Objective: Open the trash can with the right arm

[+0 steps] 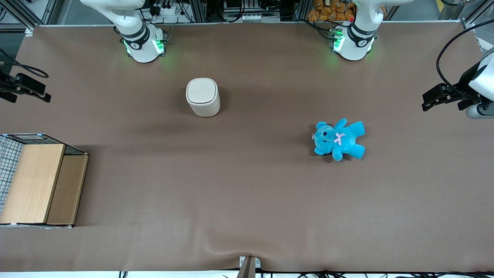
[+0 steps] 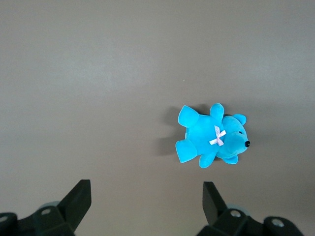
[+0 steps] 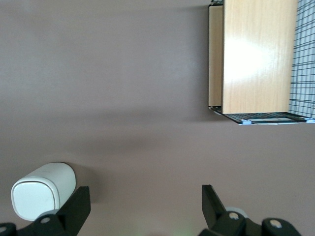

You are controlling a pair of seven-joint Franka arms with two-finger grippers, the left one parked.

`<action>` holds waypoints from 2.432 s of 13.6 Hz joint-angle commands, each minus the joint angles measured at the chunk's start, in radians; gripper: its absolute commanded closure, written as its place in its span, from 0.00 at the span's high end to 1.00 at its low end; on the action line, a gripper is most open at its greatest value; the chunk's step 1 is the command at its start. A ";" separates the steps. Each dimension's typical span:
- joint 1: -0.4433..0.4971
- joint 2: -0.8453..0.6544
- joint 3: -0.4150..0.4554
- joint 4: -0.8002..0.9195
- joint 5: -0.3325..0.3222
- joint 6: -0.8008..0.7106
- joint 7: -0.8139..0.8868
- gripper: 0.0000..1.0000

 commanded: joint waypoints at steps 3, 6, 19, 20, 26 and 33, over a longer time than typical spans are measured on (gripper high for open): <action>0.103 0.063 0.009 -0.001 0.023 -0.143 0.015 1.00; 0.197 0.076 0.010 -0.059 0.038 -0.180 0.078 1.00; 0.594 0.074 0.009 -0.455 0.210 0.047 0.506 0.00; 0.625 0.074 0.009 -0.487 0.218 0.090 0.547 0.00; 0.664 0.108 0.009 -0.590 0.221 0.259 0.592 0.00; 0.688 0.182 0.009 -0.610 0.236 0.384 0.600 0.00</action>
